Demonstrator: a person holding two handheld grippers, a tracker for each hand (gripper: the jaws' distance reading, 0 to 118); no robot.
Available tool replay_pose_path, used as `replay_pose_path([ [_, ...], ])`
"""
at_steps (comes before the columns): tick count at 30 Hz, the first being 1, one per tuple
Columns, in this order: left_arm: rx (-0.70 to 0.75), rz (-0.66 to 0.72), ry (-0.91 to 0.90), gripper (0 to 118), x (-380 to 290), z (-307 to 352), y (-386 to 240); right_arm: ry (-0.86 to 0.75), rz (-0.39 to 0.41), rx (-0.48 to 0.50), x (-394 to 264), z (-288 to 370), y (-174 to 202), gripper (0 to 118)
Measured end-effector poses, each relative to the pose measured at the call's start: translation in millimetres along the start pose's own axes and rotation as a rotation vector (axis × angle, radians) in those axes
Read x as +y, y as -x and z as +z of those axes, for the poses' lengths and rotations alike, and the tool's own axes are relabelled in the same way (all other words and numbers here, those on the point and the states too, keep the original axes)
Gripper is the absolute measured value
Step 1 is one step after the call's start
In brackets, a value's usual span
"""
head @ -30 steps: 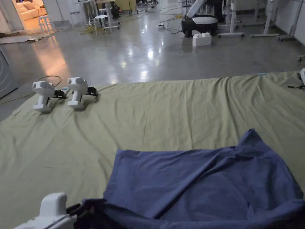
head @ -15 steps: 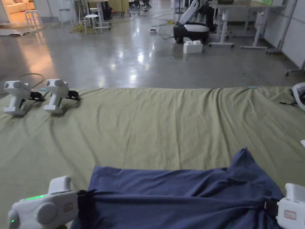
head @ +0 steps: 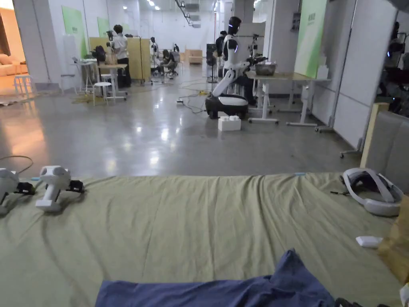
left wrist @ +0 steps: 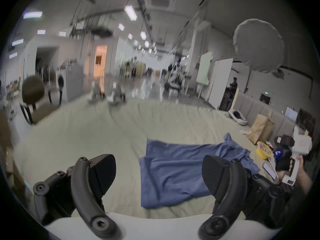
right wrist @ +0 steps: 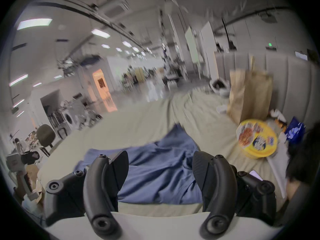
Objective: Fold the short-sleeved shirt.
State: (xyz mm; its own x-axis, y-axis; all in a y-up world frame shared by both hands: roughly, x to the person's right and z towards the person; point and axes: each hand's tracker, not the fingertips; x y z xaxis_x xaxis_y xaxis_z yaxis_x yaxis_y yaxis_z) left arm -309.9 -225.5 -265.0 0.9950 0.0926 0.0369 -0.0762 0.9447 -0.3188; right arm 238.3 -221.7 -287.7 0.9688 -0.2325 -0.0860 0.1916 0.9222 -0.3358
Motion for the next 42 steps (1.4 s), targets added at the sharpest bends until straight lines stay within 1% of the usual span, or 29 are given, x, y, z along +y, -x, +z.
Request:
replay_pose_path([
  [3, -0.029, -0.054, -0.07, 108, 15.8, 67.0, -23.1, -0.076, 0.081, 0.011, 1.6, 62.1, 33.6, 83],
  [5, -0.028, -0.069, -0.097, 102, 20.5, 104.0, -36.3, -0.105, 0.126, 0.032, 2.4, 94.4, 53.8, 80],
  [6, -0.027, -0.084, -0.114, 88, 20.8, 117.4, -41.6, -0.091, 0.159, 0.043, 3.6, 104.9, 61.4, 75],
  [7, -0.013, -0.109, -0.133, 70, 18.6, 126.7, -43.1, -0.091, 0.17, 0.027, 3.8, 115.5, 70.6, 64],
  [8, 0.002, -0.12, -0.147, 49, 16.4, 136.3, -46.6, -0.11, 0.181, 0.024, 2.7, 125.4, 78.1, 46],
  [9, 0.01, -0.119, -0.137, 10, 12.9, 140.1, -48.8, -0.118, 0.184, 0.033, 0.7, 133.6, 83.7, 21],
  [10, 0.009, -0.114, -0.133, 3, 10.3, 144.6, -50.6, -0.121, 0.187, 0.041, -0.2, 139.5, 87.9, 13],
  [11, -0.003, -0.097, -0.129, 2, 9.0, 150.9, -55.0, -0.13, 0.182, 0.032, -2.3, 144.3, 92.7, 11],
  [12, -0.026, -0.073, -0.148, 2, 7.1, 158.0, -55.1, -0.14, 0.172, 0.033, -4.4, 148.8, 96.2, 4],
  [14, -0.043, -0.064, -0.128, 2, 6.8, 165.0, -58.9, -0.151, 0.184, 0.037, -7.1, 153.5, 101.9, 4],
  [15, -0.016, -0.088, -0.162, 2, 3.3, 167.1, -63.2, -0.158, 0.198, 0.009, -8.5, 153.0, 106.1, 3],
  [16, -0.021, -0.104, -0.146, 2, 5.9, 165.0, -63.3, -0.125, 0.221, 0.013, -1.5, 146.2, 98.2, 2],
  [17, -0.011, -0.112, -0.12, 2, 7.3, 163.1, -63.5, -0.135, 0.22, 0.012, -2.8, 145.8, 100.2, 2],
  [21, -0.017, -0.061, -0.097, 2, 6.4, 144.3, -63.7, -0.177, 0.244, 0.009, -4.8, 145.0, 107.5, 2],
  [23, -0.029, -0.039, -0.061, 2, 0.8, 133.4, -59.7, -0.18, 0.263, -0.018, -3.1, 139.8, 112.0, 2],
  [24, -0.018, -0.032, -0.033, 2, -0.2, 125.4, -59.1, -0.17, 0.268, -0.012, -8.4, 135.0, 101.3, 2],
  [26, -0.025, -0.029, -0.025, 2, -4.4, 107.5, -55.9, -0.155, 0.242, 0.0, -10.1, 127.3, 96.3, 2],
  [28, -0.039, 0.041, 0.055, 2, -13.4, 80.4, -46.6, -0.123, 0.201, 0.005, -13.4, 120.5, 93.8, 2],
  [29, -0.064, 0.089, 0.092, 11, -19.1, 64.2, -41.1, -0.106, 0.187, 0.012, -15.2, 116.7, 90.6, 2],
  [30, -0.091, 0.147, 0.125, 58, -26.5, 47.0, -34.1, -0.101, 0.178, 0.009, -18.0, 113.5, 87.6, 2],
  [31, -0.097, 0.205, 0.175, 96, -36.3, 27.5, -26.6, -0.076, 0.168, 0.015, -20.1, 109.8, 84.1, 2],
  [32, -0.084, 0.238, 0.219, 104, -46.0, 9.9, -21.3, -0.062, 0.158, 0.014, -26.8, 108.1, 82.2, 2],
  [33, -0.085, 0.293, 0.222, 103, -56.6, -6.4, -14.4, -0.041, 0.146, 0.018, -30.1, 105.1, 78.5, 2],
  [35, -0.033, 0.343, 0.294, 103, -77.3, -43.1, -0.2, 0.0, 0.133, 0.014, -36.1, 100.0, 71.2, 2],
  [37, 0.013, 0.35, 0.342, 102, -95.5, -81.2, 10.0, 0.035, 0.125, 0.009, -45.1, 97.6, 63.8, 2],
  [39, 0.019, 0.337, 0.375, 99, -109.9, -110.2, 15.9, 0.075, 0.113, -0.012, -50.0, 94.7, 55.4, 2],
  [40, 0.043, 0.338, 0.398, 95, -116.0, -122.5, 16.0, 0.092, 0.11, -0.019, -52.9, 95.3, 56.3, 2],
  [41, 0.06, 0.336, 0.421, 89, -120.1, -133.6, 15.2, 0.106, 0.107, -0.035, -55.1, 94.8, 53.2, 2],
  [42, 0.056, 0.328, 0.438, 76, -123.4, -144.3, 14.3, 0.12, 0.102, -0.054, -57.2, 94.3, 49.5, 2],
])
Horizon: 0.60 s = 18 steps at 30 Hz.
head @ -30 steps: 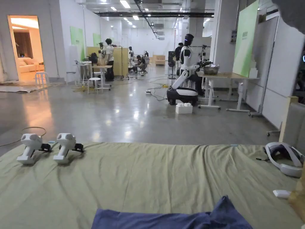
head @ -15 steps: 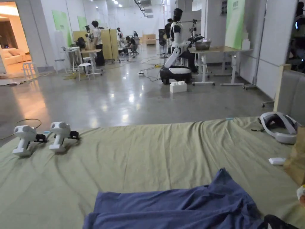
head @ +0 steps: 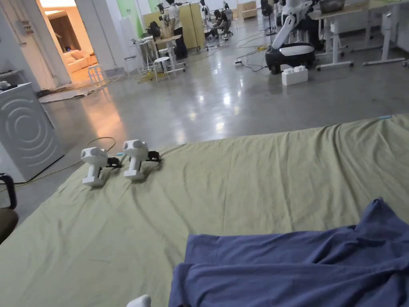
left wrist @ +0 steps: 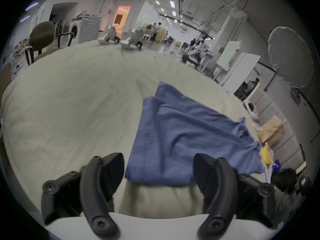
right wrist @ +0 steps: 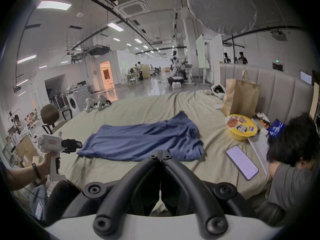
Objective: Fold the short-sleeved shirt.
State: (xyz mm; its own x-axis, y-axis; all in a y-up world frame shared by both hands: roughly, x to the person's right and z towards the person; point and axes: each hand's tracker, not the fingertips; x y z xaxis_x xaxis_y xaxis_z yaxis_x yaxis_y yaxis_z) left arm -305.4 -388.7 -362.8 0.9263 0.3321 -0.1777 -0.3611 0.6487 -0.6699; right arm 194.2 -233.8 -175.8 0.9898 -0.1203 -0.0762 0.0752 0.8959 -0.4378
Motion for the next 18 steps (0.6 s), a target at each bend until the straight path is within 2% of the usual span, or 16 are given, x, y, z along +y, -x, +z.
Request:
replay_pose_path([
  [1, 0.012, -0.017, 0.002, 68, -1.0, -6.5, -1.4, 0.01, -0.008, -0.015, -3.7, -0.3, -4.5, 2],
  [2, 0.038, -0.066, 0.011, 65, -0.6, -14.2, -4.8, 0.024, -0.017, -0.028, -6.6, -1.0, -8.4, 2],
  [3, 0.054, -0.102, 0.031, 51, -0.1, -25.0, -8.7, 0.039, -0.029, -0.04, -8.5, -2.8, -11.8, 2],
  [4, 0.079, -0.112, 0.101, 27, -1.6, -34.0, -11.4, 0.052, -0.043, -0.049, -10.6, -4.9, -15.1, 2],
  [5, 0.131, -0.138, 0.094, 15, -3.1, -37.4, -15.2, 0.061, -0.053, -0.051, -12.2, -6.7, -17.8, 2],
  [7, 0.086, -0.135, 0.07, 11, 0.7, -35.2, -20.1, 0.074, -0.064, -0.064, -16.9, -8.5, -23.4, 2],
  [12, 0.129, -0.175, 0.095, 10, -0.6, -41.9, -22.7, 0.098, -0.102, -0.049, -10.9, -37.4, -35.3, 2],
  [13, 0.13, -0.17, 0.102, 10, 0.6, -42.5, -22.2, 0.111, -0.133, -0.031, -7.5, -53.3, -41.4, 6],
  [14, 0.131, -0.172, 0.108, 10, 0.1, -43.1, -22.7, 0.145, -0.175, -0.008, -3.9, -72.3, -48.0, 22],
  [15, 0.134, -0.175, 0.112, 10, -1.0, -42.4, -23.9, 0.17, -0.217, 0.005, -2.3, -94.9, -56.1, 50],
  [16, 0.14, -0.202, 0.11, 10, -3.3, -41.2, -26.1, 0.183, -0.274, 0.008, -2.0, -119.4, -64.2, 68],
  [18, 0.153, -0.295, 0.107, 10, -2.5, -43.2, -28.5, 0.196, -0.389, -0.021, -2.7, -155.4, -80.9, 75],
])
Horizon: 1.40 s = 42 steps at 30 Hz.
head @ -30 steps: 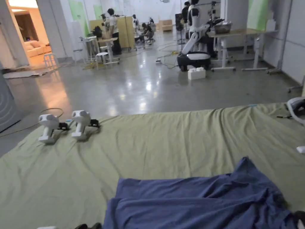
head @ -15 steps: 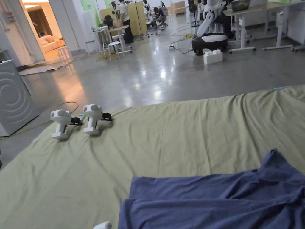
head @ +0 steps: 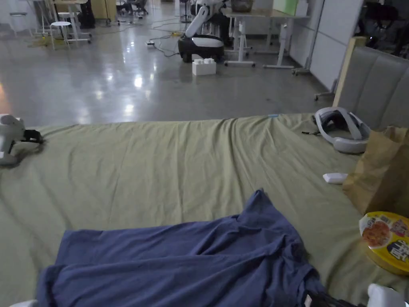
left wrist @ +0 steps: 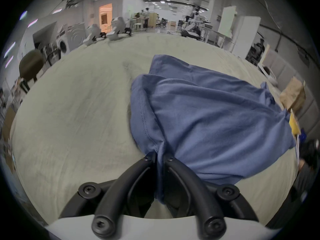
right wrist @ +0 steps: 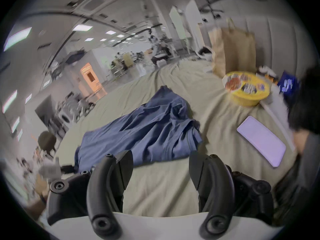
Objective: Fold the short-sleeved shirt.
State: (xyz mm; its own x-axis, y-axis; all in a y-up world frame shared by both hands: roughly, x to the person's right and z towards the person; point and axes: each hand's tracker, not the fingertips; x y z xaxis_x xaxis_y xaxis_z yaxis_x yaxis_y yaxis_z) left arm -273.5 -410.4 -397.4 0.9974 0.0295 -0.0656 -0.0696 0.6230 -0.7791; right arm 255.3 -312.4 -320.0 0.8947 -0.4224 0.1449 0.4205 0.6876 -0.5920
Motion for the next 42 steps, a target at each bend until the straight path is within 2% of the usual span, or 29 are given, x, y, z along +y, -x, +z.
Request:
replay_pose_path([
  [2, -0.001, 0.008, 0.003, 10, 0.7, -0.3, 0.5, 0.013, -0.013, -0.008, 8.6, -40.0, -9.8, 88],
  [3, -0.003, 0.01, 0.004, 10, 1.6, 0.1, 0.2, 0.026, -0.026, -0.074, 11.4, -61.2, -14.3, 93],
  [4, -0.006, 0.01, 0.003, 10, 0.9, 0.7, 1.1, 0.07, -0.003, -0.154, 11.5, -82.9, -30.8, 93],
  [5, -0.009, 0.006, 0.001, 10, 0.0, 1.3, 1.6, 0.104, -0.001, -0.185, 10.8, -98.5, -37.5, 93],
  [8, -0.014, 0.003, 0.001, 10, 0.8, 0.4, 2.8, 0.24, -0.021, -0.201, -0.6, -131.2, -47.6, 93],
  [9, -0.017, 0.0, 0.0, 10, 0.1, 0.5, 3.6, 0.202, 0.048, -0.248, -3.9, -132.2, -44.9, 93],
  [10, -0.021, -0.001, -0.002, 10, -0.2, -0.1, 4.4, 0.203, 0.1, -0.251, -3.6, -129.3, -37.5, 93],
  [11, -0.023, 0.001, -0.005, 10, -0.1, -1.2, 5.1, 0.216, 0.071, -0.267, -1.7, -128.3, -33.3, 93],
  [14, -0.027, 0.008, -0.001, 10, -1.8, -1.0, 6.3, 0.206, -0.047, -0.219, 2.6, -122.6, -43.5, 93],
  [15, -0.027, 0.007, -0.002, 10, -1.5, -0.5, 4.3, 0.21, -0.05, -0.209, 2.2, -121.8, -49.7, 89],
  [16, -0.028, 0.008, -0.002, 10, -1.5, -0.3, 4.4, 0.216, -0.048, -0.213, 4.3, -121.2, -48.4, 79],
  [18, -0.041, 0.023, 0.012, 10, -2.0, 0.1, 5.4, 0.201, -0.082, -0.317, 6.1, -117.0, -41.4, 51],
  [19, -0.048, 0.031, 0.015, 10, -0.4, -0.5, 8.5, 0.204, -0.034, -0.359, 7.2, -118.6, -41.5, 40],
  [20, -0.055, 0.043, 0.02, 10, 0.1, -0.1, 9.6, 0.191, 0.035, -0.322, 6.6, -119.0, -41.4, 35],
  [21, -0.062, 0.059, 0.023, 10, 1.1, 0.8, 11.3, 0.17, 0.106, -0.329, 3.7, -116.6, -36.9, 35],
  [22, -0.067, 0.08, 0.027, 10, 2.0, 1.3, 12.1, 0.167, 0.192, -0.373, 0.2, -116.1, -31.8, 16],
  [24, -0.078, 0.099, 0.038, 10, 6.2, 2.0, 15.5, 0.185, 0.253, -0.374, -2.0, -120.2, -24.0, 11],
  [27, -0.106, 0.105, -0.014, 10, 9.1, 24.5, 19.6, 0.126, 0.239, -0.359, 1.3, -101.6, -21.0, 9],
  [28, -0.112, 0.118, -0.067, 10, 10.3, 38.8, 22.0, 0.131, 0.236, -0.35, 4.6, -87.4, -7.3, 9],
  [30, -0.15, 0.177, -0.12, 10, 12.5, 67.3, 29.2, 0.092, 0.24, -0.337, 3.7, -65.2, -1.8, 9],
  [32, -0.141, 0.187, -0.153, 10, 10.0, 99.6, 33.3, 0.082, 0.33, -0.359, 0.3, -42.6, 7.4, 9],
  [38, -0.119, 0.122, -0.148, 10, -38.0, 166.2, 50.2, 0.083, 0.235, -0.325, -35.3, 23.7, -9.8, 9],
  [42, -0.096, 0.068, -0.076, 10, -86.2, 162.9, 53.4, 0.127, 0.252, -0.319, -78.7, 45.5, -10.1, 9],
])
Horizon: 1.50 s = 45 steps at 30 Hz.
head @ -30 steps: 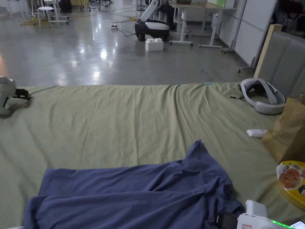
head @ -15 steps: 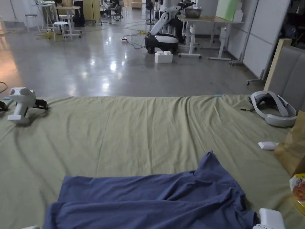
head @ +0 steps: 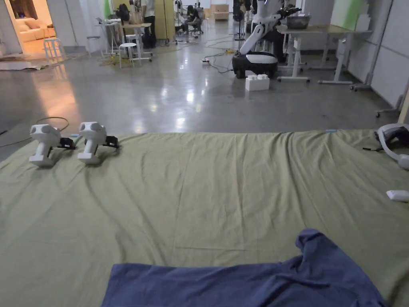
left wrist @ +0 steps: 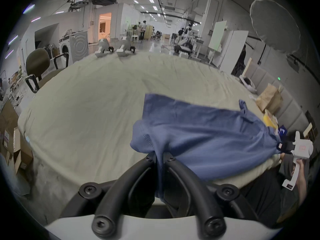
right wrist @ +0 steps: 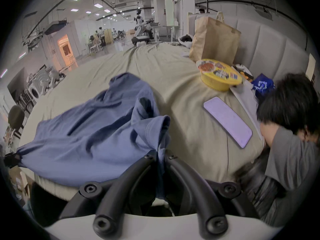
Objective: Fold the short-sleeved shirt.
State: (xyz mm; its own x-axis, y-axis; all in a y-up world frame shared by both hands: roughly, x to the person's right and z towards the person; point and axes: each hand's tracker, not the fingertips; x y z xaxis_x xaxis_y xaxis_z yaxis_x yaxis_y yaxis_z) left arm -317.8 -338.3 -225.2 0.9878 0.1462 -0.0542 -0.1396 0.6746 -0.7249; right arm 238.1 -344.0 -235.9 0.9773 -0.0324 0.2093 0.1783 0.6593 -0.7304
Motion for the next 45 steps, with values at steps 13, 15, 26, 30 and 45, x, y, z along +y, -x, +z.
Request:
replay_pose_path([
  [13, 0.008, 0.013, -0.399, 98, 0.2, 109.9, -14.9, -0.325, -0.001, 0.175, 1.8, 89.7, -18.6, 92],
  [15, 0.031, -0.025, -0.522, 98, 10.0, 147.6, -32.8, -0.47, 0.035, 0.21, 6.3, 130.1, -6.2, 92],
  [26, 0.043, -0.176, -0.763, 97, 10.9, 220.5, -106.9, -0.616, 0.099, 0.312, 24.2, 209.0, 58.8, 76],
  [30, 0.01, -0.182, -0.718, 2, 15.8, 222.8, -111.4, -0.689, 0.174, 0.266, 21.1, 209.7, 64.6, 3],
  [45, -0.035, -0.13, -0.608, 2, 23.4, 193.0, -100.6, -0.692, 0.317, 0.232, 10.9, 200.3, 78.7, 2],
])
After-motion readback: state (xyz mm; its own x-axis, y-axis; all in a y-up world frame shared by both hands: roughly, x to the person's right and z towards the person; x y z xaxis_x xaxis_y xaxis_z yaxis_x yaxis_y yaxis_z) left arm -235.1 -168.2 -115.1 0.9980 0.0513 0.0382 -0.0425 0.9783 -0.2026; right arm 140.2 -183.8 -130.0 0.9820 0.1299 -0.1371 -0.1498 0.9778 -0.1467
